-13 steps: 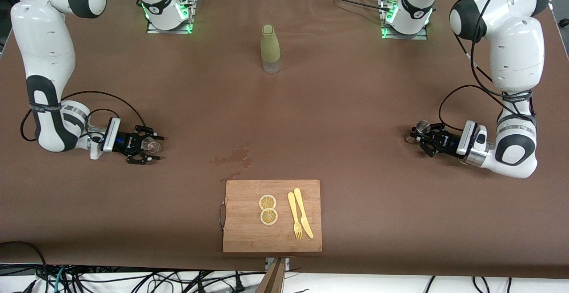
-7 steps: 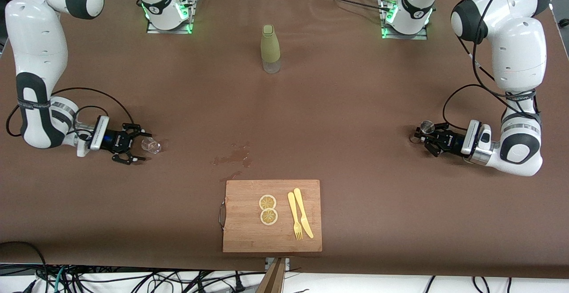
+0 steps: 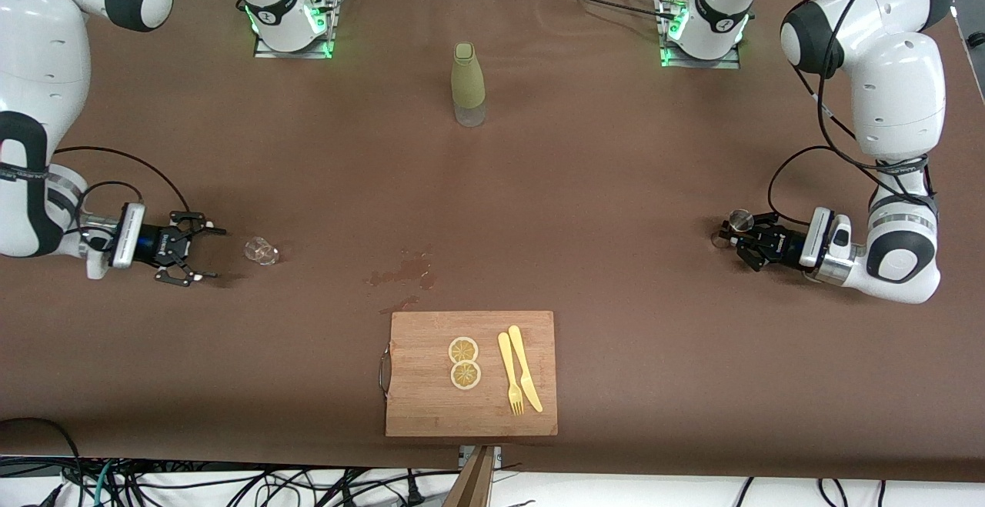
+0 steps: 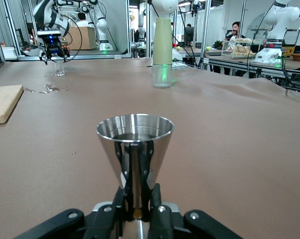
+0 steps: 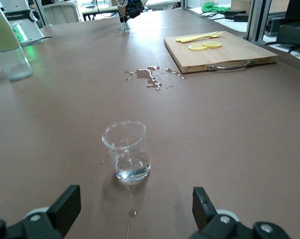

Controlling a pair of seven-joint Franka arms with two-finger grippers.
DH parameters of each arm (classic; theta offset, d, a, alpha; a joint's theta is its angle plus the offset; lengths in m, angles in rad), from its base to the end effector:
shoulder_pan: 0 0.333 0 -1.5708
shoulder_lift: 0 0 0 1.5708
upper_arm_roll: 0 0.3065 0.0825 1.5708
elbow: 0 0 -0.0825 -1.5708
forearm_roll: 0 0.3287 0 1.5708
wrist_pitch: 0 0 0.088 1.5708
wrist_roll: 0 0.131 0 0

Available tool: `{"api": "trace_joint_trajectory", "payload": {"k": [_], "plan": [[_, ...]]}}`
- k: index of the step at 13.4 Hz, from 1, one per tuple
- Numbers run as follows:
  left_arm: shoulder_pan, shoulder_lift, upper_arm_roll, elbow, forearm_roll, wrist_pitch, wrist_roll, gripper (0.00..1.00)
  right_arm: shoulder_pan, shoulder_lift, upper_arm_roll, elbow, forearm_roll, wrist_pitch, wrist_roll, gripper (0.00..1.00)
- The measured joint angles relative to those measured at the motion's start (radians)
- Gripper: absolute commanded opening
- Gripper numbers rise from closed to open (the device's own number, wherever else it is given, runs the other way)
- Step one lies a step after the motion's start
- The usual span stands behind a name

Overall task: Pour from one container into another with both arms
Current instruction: 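Lower the glass cup onto the table and open the right gripper, then set the jigger down with the left gripper and release it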

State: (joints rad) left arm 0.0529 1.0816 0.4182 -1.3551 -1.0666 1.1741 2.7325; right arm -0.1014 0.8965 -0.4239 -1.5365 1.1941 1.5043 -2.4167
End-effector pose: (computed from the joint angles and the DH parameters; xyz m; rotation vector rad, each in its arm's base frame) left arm 0.5528 0.0808 0.1198 1.0749 -1.6393 0.7856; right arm 0.5747 -0.1443 0.1643 -1.6675 -1.4434 -0.8527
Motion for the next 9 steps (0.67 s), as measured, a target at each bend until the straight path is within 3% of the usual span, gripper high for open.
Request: {"api": "trace_joint_trajectory", "payload": {"k": [4, 5, 7, 8, 9], "plan": [[0.007, 0.001, 0.018, 0.000, 0.000, 0.001, 0.001, 0.01, 0.005, -0.047, -0.010, 0.168, -0.115, -0.051, 0.354, 1.00], [0.008, 0.001, 0.019, 0.001, 0.000, 0.001, 0.001, 0.21, 0.009, -0.060, -0.010, 0.213, -0.140, -0.062, 0.459, 1.00], [0.008, 0.001, 0.023, 0.002, 0.000, 0.001, 0.001, 0.93, 0.020, -0.087, -0.009, 0.293, -0.189, -0.080, 0.658, 1.00], [0.008, 0.001, 0.025, 0.002, 0.000, 0.002, 0.002, 1.00, 0.028, -0.098, -0.009, 0.330, -0.210, -0.091, 0.745, 1.00], [0.008, 0.002, 0.026, 0.002, 0.000, 0.003, 0.002, 1.00, 0.036, -0.104, -0.008, 0.367, -0.228, -0.103, 0.832, 1.00]]}}
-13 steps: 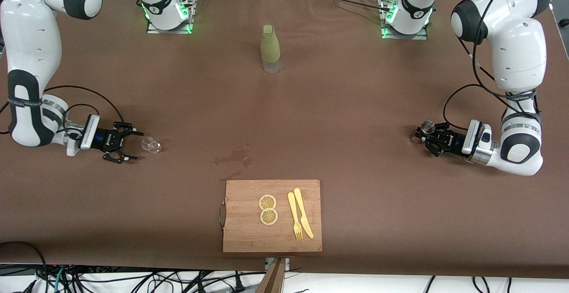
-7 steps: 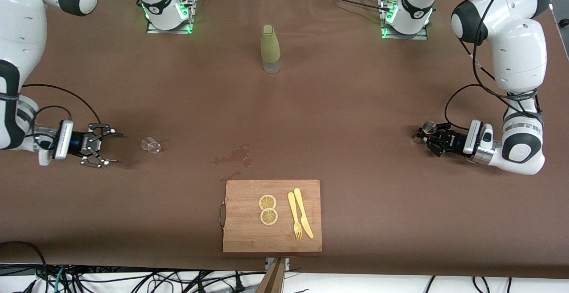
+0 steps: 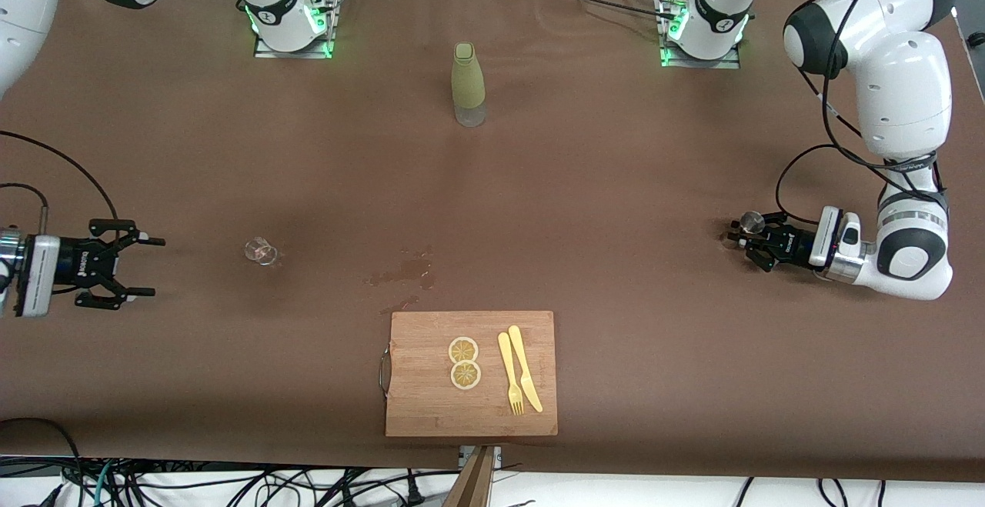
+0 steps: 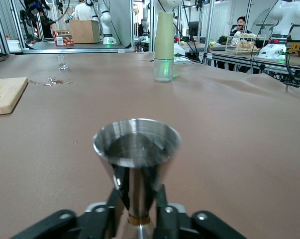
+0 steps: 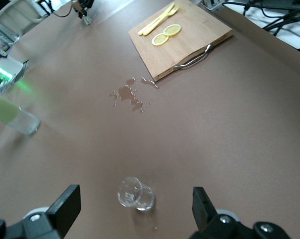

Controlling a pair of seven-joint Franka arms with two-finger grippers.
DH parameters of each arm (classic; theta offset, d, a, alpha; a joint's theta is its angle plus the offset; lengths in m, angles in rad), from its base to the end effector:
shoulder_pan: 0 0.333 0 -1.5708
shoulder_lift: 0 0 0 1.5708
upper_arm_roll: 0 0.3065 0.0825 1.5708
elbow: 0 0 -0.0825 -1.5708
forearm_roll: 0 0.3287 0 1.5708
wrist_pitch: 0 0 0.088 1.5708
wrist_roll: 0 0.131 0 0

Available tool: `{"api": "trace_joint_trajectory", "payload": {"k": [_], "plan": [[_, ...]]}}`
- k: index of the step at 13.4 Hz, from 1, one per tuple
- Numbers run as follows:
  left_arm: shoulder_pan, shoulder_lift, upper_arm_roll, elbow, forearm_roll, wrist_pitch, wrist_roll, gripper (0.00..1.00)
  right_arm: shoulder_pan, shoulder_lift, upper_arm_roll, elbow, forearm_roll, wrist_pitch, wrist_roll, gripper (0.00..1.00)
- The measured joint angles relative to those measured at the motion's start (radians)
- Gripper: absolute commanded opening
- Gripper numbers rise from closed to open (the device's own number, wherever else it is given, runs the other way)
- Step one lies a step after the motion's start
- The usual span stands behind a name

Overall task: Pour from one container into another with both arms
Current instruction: 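Set the jigger down with the left gripper and release it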

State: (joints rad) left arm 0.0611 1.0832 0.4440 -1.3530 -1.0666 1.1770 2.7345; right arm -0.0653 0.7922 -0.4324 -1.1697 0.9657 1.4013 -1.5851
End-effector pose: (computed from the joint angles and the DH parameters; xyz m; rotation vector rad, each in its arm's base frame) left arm 0.5513 0.0971 0.1205 1.1097 -1.6462 0.7815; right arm 0.6396 -0.1207 0.3339 -2.0523 -1.1834 -0.3938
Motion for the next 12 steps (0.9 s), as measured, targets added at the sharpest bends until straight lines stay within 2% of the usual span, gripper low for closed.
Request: {"api": "trace_joint_trajectory", "payload": {"k": [4, 9, 12], "plan": [[0.000, 0.000, 0.003, 0.001, 0.000, 0.003, 0.003, 1.00, 0.036, -0.015, 0.026, 0.115, -0.082, -0.026, 0.353, 1.00], [0.003, -0.022, 0.089, 0.037, 0.016, 0.040, 0.000, 1.00, 0.043, -0.109, 0.163, 0.136, -0.286, -0.030, 0.746, 1.00], [0.007, -0.117, 0.102, 0.051, 0.124, 0.125, -0.032, 1.00, 0.051, -0.172, 0.277, 0.138, -0.442, -0.031, 1.011, 1.00]]}}
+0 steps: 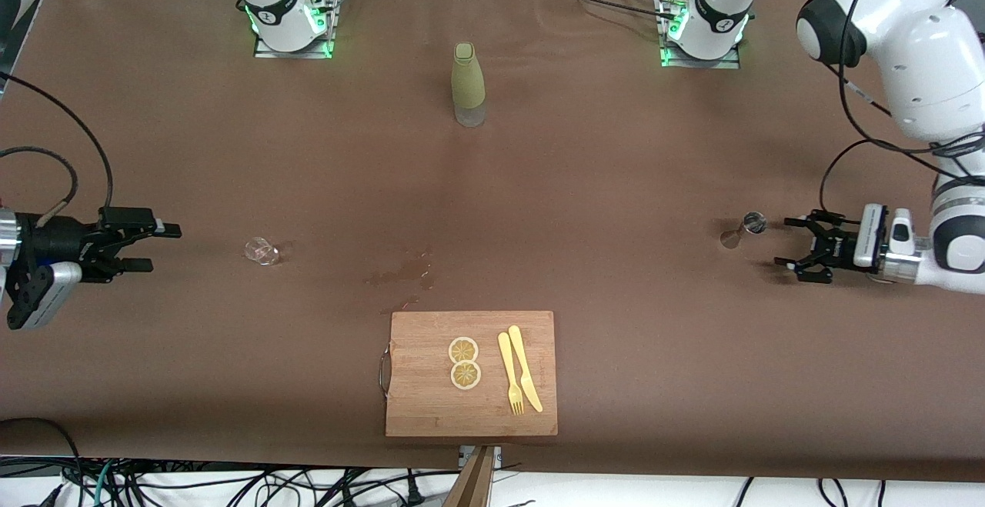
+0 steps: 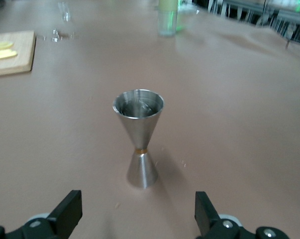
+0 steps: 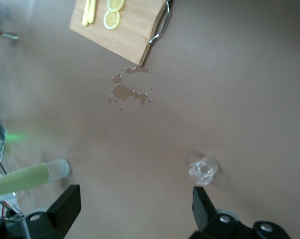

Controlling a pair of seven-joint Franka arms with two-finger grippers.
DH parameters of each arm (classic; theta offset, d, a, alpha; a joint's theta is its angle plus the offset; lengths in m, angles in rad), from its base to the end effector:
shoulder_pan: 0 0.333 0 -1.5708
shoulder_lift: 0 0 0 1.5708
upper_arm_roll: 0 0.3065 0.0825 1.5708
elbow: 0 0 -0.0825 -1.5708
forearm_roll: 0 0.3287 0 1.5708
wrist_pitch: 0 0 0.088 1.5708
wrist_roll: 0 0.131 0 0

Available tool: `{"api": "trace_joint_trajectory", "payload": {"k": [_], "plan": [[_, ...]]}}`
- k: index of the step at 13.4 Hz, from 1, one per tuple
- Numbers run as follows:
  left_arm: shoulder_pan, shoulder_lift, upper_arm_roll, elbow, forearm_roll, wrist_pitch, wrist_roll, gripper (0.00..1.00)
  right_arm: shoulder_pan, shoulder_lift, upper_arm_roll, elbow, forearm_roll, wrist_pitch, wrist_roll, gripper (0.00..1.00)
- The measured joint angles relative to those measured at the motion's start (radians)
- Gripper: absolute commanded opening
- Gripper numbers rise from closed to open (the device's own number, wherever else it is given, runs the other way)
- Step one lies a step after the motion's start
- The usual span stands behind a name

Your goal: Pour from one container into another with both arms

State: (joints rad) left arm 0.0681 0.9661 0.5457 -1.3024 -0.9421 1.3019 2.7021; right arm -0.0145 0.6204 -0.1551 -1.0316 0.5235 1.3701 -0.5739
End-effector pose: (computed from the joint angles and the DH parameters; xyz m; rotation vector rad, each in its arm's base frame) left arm 0.5742 0.1691 0.1938 1.3071 -1.9044 0.6514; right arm 0.6342 -0.0049 0.4557 -2.5689 -0.5933 0.1360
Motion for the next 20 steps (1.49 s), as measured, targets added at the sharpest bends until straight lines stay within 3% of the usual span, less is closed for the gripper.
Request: {"api": "trace_joint_trajectory", "payload": {"k": [3, 6, 10, 12, 15, 20], "plan": [[0.000, -0.143, 0.002, 0.002, 0.122, 0.073, -0.126, 1.00, 0.015, -0.059, 0.065, 0.000, -0.125, -0.005, 0.208, 1.00], [-0.007, -0.298, -0.009, 0.002, 0.273, 0.125, -0.357, 1.00, 0.025, -0.107, 0.082, 0.000, -0.216, -0.080, 0.390, 1.00], [-0.035, -0.506, -0.061, -0.007, 0.484, 0.131, -0.805, 1.00, 0.030, -0.194, 0.089, -0.013, -0.394, -0.206, 0.441, 1.00], [-0.049, -0.588, -0.102, -0.024, 0.579, 0.133, -0.988, 1.00, 0.030, -0.255, 0.089, -0.050, -0.425, -0.225, 0.441, 1.00], [-0.058, -0.684, -0.175, -0.067, 0.688, 0.148, -1.279, 1.00, 0.030, -0.311, 0.089, -0.108, -0.472, -0.226, 0.441, 1.00], [-0.086, -0.754, -0.256, -0.091, 0.771, 0.155, -1.695, 1.00, 0.026, -0.363, 0.060, -0.116, -0.548, -0.209, 0.440, 1.00]]}}
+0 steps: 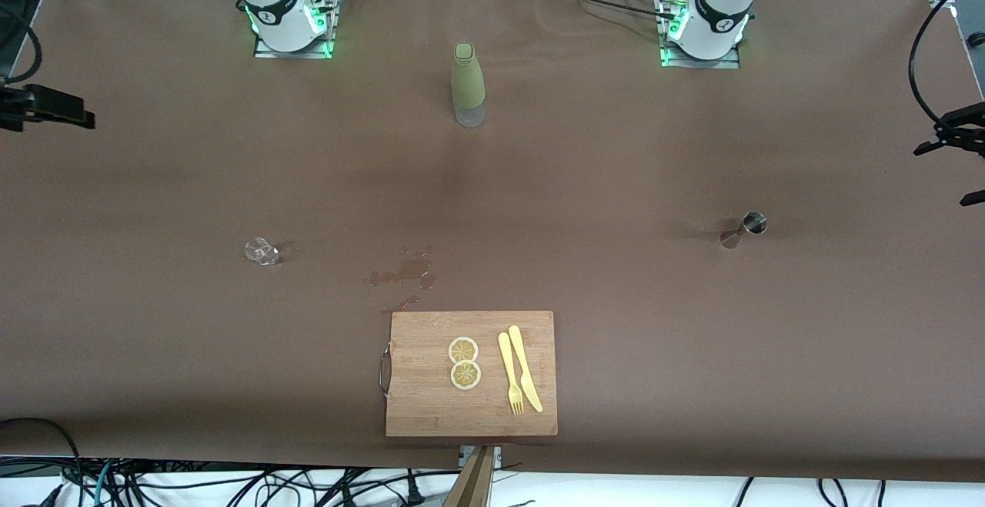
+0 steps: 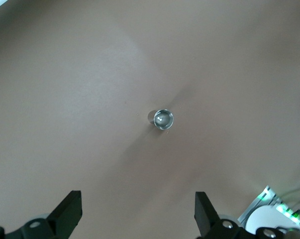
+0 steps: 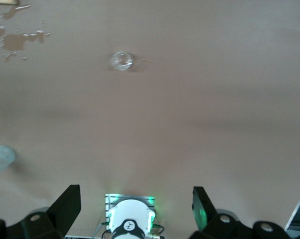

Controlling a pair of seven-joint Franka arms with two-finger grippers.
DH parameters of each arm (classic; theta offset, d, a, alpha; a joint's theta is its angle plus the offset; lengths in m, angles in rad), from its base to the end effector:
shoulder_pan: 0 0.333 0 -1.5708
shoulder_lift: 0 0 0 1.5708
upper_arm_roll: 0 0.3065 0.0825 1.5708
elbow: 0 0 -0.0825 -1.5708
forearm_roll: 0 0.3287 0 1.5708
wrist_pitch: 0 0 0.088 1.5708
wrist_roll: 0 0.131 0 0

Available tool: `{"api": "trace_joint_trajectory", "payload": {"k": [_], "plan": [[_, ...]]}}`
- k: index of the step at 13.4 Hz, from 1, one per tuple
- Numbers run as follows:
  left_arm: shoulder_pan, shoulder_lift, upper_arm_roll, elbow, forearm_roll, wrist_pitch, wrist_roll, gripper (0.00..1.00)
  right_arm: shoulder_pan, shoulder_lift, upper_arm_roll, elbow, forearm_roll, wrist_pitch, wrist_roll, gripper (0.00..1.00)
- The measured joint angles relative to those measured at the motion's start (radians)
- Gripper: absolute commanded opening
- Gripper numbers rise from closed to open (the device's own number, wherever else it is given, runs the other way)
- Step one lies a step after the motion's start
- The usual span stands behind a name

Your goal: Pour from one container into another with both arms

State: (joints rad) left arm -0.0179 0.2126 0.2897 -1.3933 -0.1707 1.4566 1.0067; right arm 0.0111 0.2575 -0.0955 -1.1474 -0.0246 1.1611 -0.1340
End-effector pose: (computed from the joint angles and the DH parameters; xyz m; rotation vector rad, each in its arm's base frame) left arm 0.5331 0.1068 0.5484 2.7653 -1.0795 -0.0704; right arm 0.5204 -0.0398 0.5963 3.0958 0.0661 -0.3833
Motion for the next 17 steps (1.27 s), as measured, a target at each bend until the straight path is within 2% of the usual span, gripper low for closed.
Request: {"api": "trace_joint_trajectory", "payload": {"k": [4, 8, 10, 14, 17], "plan": [[-0.028, -0.040, -0.113, -0.010, 0.066, 0.000, -0.357, 1.00, 0.003, -0.029, -0.001, -0.009, -0.011, 0.037, 0.002, 1.00], [-0.036, -0.049, -0.168, -0.022, 0.071, -0.001, -0.676, 1.00, 0.005, -0.042, 0.003, -0.039, -0.003, 0.037, 0.077, 1.00], [-0.039, -0.055, -0.204, -0.023, 0.126, -0.005, -0.808, 1.00, 0.012, -0.057, 0.008, -0.064, 0.004, 0.036, 0.097, 1.00], [-0.049, -0.063, -0.228, -0.024, 0.235, -0.001, -0.887, 1.00, 0.041, -0.070, 0.018, -0.102, 0.005, 0.044, 0.101, 1.00], [-0.046, -0.063, -0.226, -0.028, 0.244, 0.000, -0.885, 1.00, 0.042, -0.069, 0.017, -0.111, 0.005, 0.047, 0.101, 1.00]]}}
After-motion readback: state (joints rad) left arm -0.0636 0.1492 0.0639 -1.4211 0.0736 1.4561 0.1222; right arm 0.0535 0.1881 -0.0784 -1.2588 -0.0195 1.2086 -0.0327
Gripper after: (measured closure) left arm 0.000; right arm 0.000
